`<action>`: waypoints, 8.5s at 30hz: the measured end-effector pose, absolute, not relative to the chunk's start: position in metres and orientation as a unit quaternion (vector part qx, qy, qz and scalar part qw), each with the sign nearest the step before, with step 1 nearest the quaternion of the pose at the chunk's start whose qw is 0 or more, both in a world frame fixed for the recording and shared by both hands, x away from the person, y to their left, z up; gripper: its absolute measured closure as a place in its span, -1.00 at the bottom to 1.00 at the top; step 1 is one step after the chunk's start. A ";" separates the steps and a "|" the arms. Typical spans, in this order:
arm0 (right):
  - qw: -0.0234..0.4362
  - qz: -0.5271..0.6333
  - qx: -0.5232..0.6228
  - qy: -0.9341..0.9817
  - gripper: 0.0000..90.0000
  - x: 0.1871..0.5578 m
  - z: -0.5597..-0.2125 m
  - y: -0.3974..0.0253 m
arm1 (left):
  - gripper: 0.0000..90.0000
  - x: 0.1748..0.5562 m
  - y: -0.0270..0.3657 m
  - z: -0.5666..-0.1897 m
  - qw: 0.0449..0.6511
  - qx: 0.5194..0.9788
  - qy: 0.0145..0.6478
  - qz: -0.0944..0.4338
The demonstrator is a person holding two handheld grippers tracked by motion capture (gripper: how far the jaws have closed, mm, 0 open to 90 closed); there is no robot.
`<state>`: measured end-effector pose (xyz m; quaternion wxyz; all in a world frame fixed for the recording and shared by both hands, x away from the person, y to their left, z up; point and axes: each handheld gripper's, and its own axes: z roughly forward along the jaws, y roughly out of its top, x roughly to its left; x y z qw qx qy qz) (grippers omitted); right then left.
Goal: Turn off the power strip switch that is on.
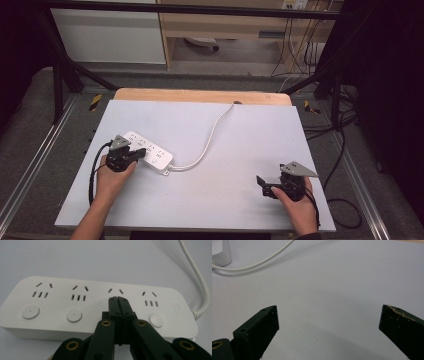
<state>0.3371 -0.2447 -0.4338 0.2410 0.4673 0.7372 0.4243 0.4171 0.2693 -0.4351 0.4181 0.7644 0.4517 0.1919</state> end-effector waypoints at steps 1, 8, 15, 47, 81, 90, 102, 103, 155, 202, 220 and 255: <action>0.241 0.424 0.467 0.737 -0.92 0.337 -0.434 -0.245 | 1.00 0.417 0.269 -0.436 0.419 0.764 0.451 0.192; 0.242 0.424 0.469 0.736 -0.92 0.337 -0.434 -0.245 | 1.00 0.417 0.269 -0.436 0.417 0.766 0.449 0.196; 0.242 0.424 0.469 0.736 -0.92 0.337 -0.434 -0.245 | 1.00 0.417 0.268 -0.436 0.415 0.767 0.448 0.198; 0.244 0.423 0.473 0.733 -0.92 0.337 -0.434 -0.246 | 1.00 0.418 0.269 -0.436 0.416 0.764 0.454 0.191; 0.245 0.423 0.470 0.735 -0.91 0.337 -0.433 -0.246 | 1.00 0.418 0.271 -0.437 0.425 0.758 0.461 0.180; 0.246 0.422 0.470 0.735 -0.91 0.337 -0.434 -0.246 | 1.00 0.420 0.273 -0.437 0.431 0.756 0.462 0.174; 0.244 0.422 0.470 0.736 -0.91 0.337 -0.433 -0.246 | 1.00 0.419 0.271 -0.437 0.425 0.759 0.458 0.182; 0.246 0.422 0.469 0.736 -0.91 0.337 -0.433 -0.246 | 1.00 0.419 0.272 -0.437 0.425 0.759 0.458 0.181; 0.245 0.424 0.474 0.732 -0.91 0.336 -0.433 -0.248 | 1.00 0.420 0.270 -0.438 0.423 0.760 0.456 0.188; 0.244 0.422 0.467 0.737 -0.91 0.337 -0.434 -0.245 | 0.08 0.404 0.271 -0.407 0.505 0.714 0.428 0.226; 0.243 0.424 0.470 0.735 -0.92 0.337 -0.433 -0.246 | -0.90 0.395 0.264 -0.388 0.510 0.706 0.436 0.228; 0.248 0.429 0.467 0.733 -0.92 0.336 -0.431 -0.247 | -0.87 0.342 0.315 -0.388 0.513 0.684 0.457 0.247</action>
